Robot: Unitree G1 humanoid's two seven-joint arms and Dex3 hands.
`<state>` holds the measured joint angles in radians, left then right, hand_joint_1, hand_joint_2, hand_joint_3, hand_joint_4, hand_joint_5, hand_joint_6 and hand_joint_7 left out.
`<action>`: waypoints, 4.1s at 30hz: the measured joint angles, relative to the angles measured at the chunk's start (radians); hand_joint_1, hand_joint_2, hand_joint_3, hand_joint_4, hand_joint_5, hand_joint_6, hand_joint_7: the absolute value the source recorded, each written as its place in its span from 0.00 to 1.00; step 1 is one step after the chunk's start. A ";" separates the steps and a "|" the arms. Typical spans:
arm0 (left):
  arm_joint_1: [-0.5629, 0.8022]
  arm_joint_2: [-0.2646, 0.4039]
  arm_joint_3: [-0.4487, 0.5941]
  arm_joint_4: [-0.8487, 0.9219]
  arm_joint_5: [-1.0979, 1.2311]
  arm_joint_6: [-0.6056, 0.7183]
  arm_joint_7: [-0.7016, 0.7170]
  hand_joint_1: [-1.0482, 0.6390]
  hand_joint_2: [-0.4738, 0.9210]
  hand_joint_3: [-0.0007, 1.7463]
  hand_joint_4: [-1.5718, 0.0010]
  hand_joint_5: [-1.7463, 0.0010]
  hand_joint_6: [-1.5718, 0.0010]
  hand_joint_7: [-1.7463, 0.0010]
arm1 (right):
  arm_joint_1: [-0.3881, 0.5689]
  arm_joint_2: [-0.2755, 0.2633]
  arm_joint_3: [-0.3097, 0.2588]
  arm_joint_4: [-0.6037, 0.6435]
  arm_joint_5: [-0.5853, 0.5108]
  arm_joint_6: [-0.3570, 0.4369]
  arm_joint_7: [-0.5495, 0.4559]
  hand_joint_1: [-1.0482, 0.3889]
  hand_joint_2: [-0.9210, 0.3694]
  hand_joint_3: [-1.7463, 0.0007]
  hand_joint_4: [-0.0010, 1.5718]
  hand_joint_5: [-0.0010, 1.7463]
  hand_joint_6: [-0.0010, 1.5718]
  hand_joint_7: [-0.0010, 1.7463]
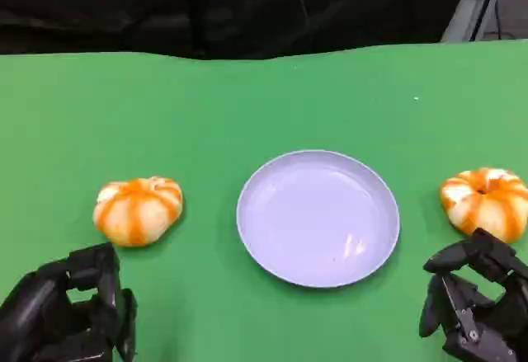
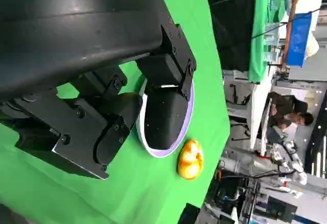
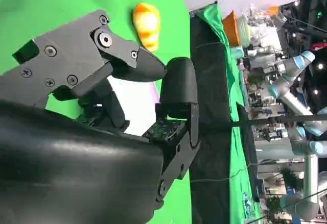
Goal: Grasp the bread from the table and place it into the plate.
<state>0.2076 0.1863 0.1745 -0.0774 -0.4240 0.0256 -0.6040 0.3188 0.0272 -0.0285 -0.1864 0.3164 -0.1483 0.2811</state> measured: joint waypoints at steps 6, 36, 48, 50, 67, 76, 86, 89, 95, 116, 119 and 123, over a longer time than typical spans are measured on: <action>0.000 0.000 0.000 0.000 0.001 0.000 0.000 0.64 0.69 0.85 0.36 0.00 0.45 0.00 | 0.000 0.000 0.000 0.000 0.000 0.000 0.000 0.62 0.22 0.47 0.54 1.00 0.49 0.84; 0.032 0.090 -0.019 -0.035 0.787 -0.536 0.422 0.06 1.00 0.20 0.81 0.90 0.70 0.99 | 0.004 0.000 0.000 -0.005 -0.001 0.005 -0.002 0.61 0.23 0.48 0.54 1.00 0.49 0.84; -0.174 0.205 -0.119 -0.004 1.214 -0.423 0.619 0.08 0.99 0.01 0.77 0.93 0.69 0.99 | 0.007 0.000 0.001 -0.015 -0.004 0.008 -0.016 0.62 0.24 0.45 0.54 1.00 0.48 0.86; -0.204 0.213 -0.154 0.051 1.250 -0.402 0.647 0.08 0.99 0.01 0.77 0.94 0.69 1.00 | 0.009 -0.001 0.000 -0.020 -0.004 0.008 -0.016 0.62 0.24 0.45 0.53 1.00 0.48 0.86; -0.436 0.243 -0.383 0.488 1.295 -0.320 0.794 0.08 1.00 0.06 0.73 0.96 0.69 1.00 | 0.013 -0.002 0.002 -0.032 -0.013 0.018 -0.021 0.61 0.24 0.45 0.54 1.00 0.48 0.86; -0.482 0.244 -0.427 0.551 1.273 -0.306 0.821 0.10 1.00 0.04 0.74 0.98 0.69 1.00 | 0.018 -0.001 0.001 -0.035 -0.014 0.018 -0.020 0.62 0.24 0.44 0.54 1.00 0.48 0.86; -0.507 0.270 -0.438 0.505 1.240 -0.257 0.789 0.10 1.00 0.06 0.74 0.99 0.69 1.00 | 0.020 -0.002 0.001 -0.039 -0.015 0.020 -0.019 0.62 0.25 0.44 0.54 1.00 0.48 0.86; -0.509 0.273 -0.444 0.498 1.238 -0.247 0.782 0.10 1.00 0.06 0.75 0.99 0.70 1.00 | 0.020 -0.002 0.000 -0.042 -0.017 0.024 -0.021 0.62 0.24 0.44 0.54 1.00 0.48 0.86; -0.531 0.273 -0.461 0.528 1.236 -0.243 0.779 0.11 1.00 0.05 0.74 0.99 0.69 1.00 | 0.019 -0.003 -0.003 -0.042 -0.013 0.023 -0.015 0.62 0.24 0.44 0.54 1.00 0.48 0.86; -0.697 0.188 -0.542 0.953 1.194 -0.316 0.929 0.11 1.00 0.06 0.74 0.99 0.69 0.99 | 0.040 -0.003 -0.003 -0.054 -0.006 0.020 -0.009 0.62 0.23 0.44 0.53 1.00 0.48 0.86; -0.715 0.180 -0.550 0.973 1.194 -0.316 0.939 0.11 1.00 0.06 0.73 0.99 0.68 0.99 | 0.040 -0.003 -0.002 -0.058 -0.006 0.020 -0.009 0.62 0.23 0.44 0.53 1.00 0.48 0.86; -0.725 0.171 -0.562 0.995 1.194 -0.319 0.946 0.12 1.00 0.05 0.72 0.99 0.67 0.99 | 0.039 -0.002 0.000 -0.062 -0.010 0.020 -0.011 0.62 0.24 0.44 0.54 1.00 0.48 0.86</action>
<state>-0.5174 0.3574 -0.3877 0.9173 0.7696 -0.2937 0.3419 0.3582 0.0249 -0.0289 -0.2481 0.3062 -0.1282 0.2696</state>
